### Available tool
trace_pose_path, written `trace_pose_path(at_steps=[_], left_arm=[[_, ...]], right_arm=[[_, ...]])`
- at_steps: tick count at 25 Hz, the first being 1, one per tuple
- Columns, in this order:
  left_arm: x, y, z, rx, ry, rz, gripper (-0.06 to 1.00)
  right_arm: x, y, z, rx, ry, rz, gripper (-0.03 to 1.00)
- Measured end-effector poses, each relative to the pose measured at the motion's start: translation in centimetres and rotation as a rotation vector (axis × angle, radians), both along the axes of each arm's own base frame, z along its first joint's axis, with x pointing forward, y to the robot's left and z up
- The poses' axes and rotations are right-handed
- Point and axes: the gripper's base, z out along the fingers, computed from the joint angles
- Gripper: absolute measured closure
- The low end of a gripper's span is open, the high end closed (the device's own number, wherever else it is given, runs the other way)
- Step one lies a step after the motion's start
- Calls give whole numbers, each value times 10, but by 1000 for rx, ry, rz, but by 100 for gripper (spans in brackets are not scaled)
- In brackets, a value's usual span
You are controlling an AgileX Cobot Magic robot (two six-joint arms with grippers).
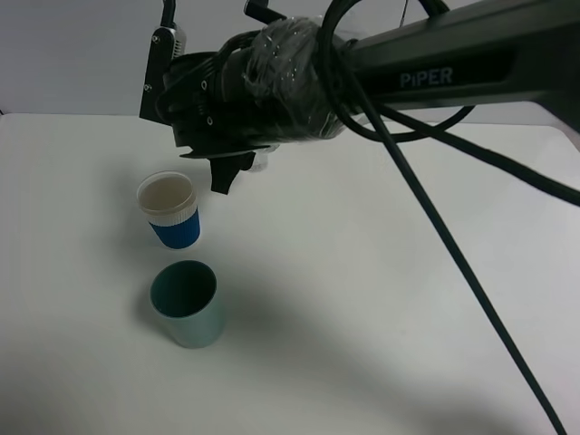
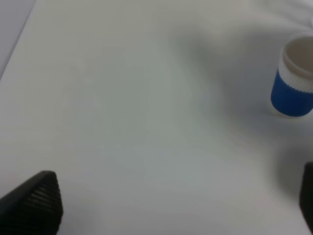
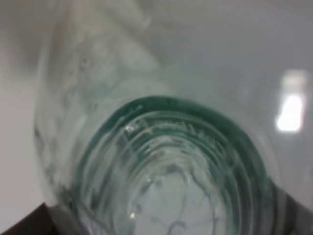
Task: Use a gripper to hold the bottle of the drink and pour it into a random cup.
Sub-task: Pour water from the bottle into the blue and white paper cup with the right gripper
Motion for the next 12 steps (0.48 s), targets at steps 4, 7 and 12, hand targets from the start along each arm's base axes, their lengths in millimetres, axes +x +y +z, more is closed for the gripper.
trace_pose_path(at_steps=[4, 7, 12], left_arm=[[0, 0, 0, 0, 0, 0, -4], [0, 0, 0, 0, 0, 0, -4], [0, 0, 0, 0, 0, 0, -4]], right_arm=[[1, 4, -4, -52, -16, 0, 40], [3, 7, -10, -70, -14, -6, 40], [-1, 13, -6, -108, -54, 45, 40]])
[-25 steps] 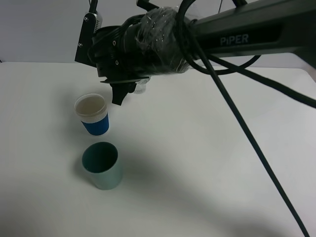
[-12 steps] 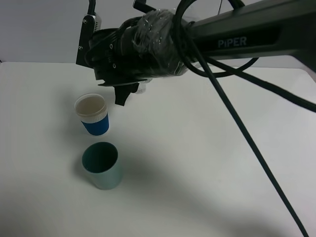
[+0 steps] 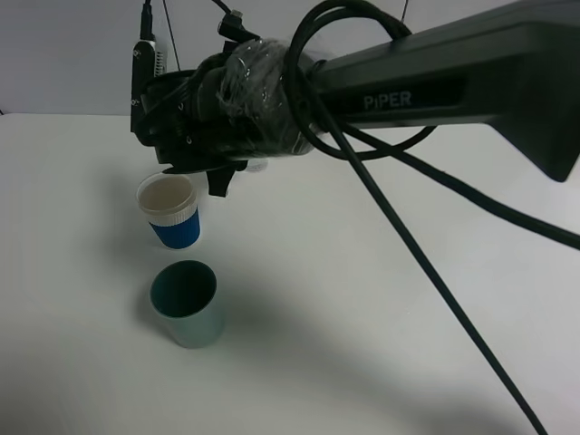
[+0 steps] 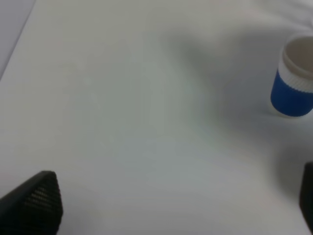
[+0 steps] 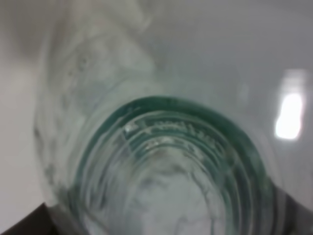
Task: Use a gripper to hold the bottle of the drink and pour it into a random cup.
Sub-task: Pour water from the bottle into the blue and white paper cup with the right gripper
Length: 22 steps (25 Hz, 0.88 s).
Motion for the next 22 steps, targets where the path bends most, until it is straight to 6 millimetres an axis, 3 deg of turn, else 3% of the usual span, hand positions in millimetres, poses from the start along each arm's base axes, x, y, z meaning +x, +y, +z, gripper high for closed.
trace_pose_path(at_steps=[22], left_arm=[[0, 0, 0, -1, 0, 0, -4]], right_arm=[[1, 1, 4, -161, -45, 111, 40]])
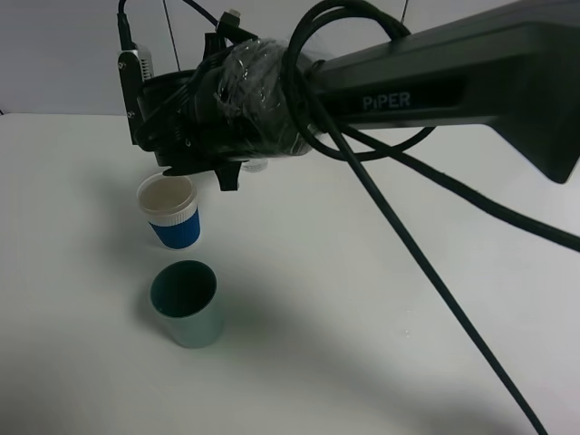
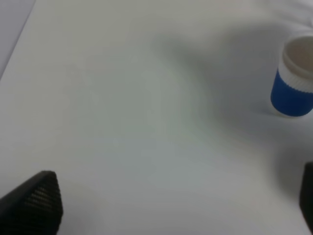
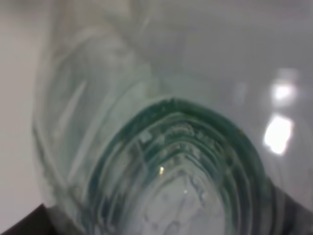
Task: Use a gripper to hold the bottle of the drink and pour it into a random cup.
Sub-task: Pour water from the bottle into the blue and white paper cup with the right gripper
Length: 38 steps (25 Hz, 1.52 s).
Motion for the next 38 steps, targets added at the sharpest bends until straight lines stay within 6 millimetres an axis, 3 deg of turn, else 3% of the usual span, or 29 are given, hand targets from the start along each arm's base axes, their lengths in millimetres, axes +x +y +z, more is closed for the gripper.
trace_pose_path(at_steps=[38], left_arm=[[0, 0, 0, 0, 0, 0, -4]], right_arm=[[-2, 6, 7, -195, -91, 136, 40]])
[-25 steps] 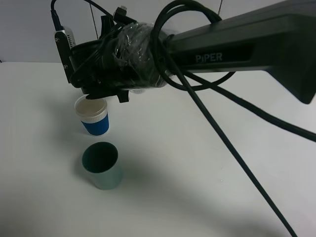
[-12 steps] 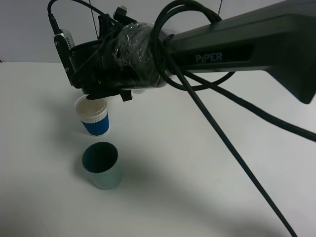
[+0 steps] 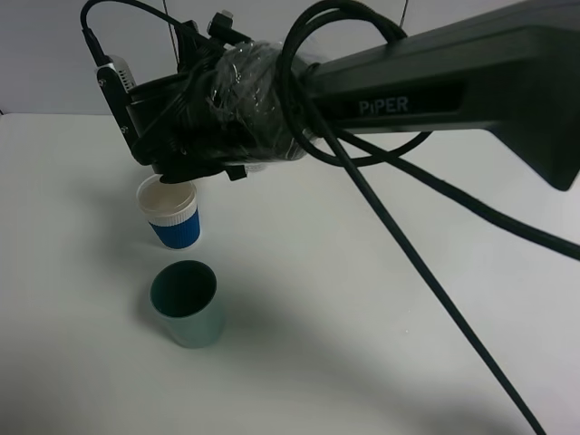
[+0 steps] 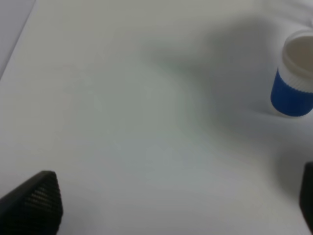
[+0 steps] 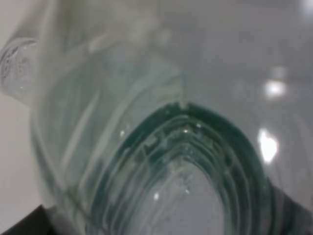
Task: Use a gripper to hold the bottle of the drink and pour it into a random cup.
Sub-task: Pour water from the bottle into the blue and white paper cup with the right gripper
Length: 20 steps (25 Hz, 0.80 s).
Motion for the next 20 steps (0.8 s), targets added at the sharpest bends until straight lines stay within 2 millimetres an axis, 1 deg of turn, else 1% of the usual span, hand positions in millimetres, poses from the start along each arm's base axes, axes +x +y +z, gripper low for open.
trace_pose_path(at_steps=[20], left_arm=[[0, 0, 0, 0, 0, 0, -4]], right_arm=[[0, -1, 1, -108, -13, 40, 40]])
